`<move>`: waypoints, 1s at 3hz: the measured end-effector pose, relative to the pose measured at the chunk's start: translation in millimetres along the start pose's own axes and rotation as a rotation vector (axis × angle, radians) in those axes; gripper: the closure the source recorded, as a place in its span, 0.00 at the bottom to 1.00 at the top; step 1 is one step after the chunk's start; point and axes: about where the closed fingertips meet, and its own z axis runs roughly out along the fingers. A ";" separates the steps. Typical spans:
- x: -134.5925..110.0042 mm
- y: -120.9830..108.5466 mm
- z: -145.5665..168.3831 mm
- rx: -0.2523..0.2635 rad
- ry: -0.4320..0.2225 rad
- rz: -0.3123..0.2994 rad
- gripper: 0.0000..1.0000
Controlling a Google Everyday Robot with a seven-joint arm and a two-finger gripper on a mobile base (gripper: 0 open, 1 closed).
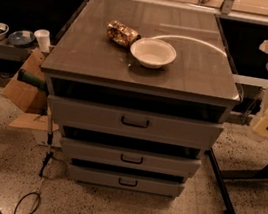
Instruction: Open bottom drawer
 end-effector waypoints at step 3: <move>-22.0 18.9 40.8 -0.091 -0.075 -0.057 0.00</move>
Offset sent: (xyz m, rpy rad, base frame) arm -0.0045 0.0249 -0.0228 0.0316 0.0759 0.1310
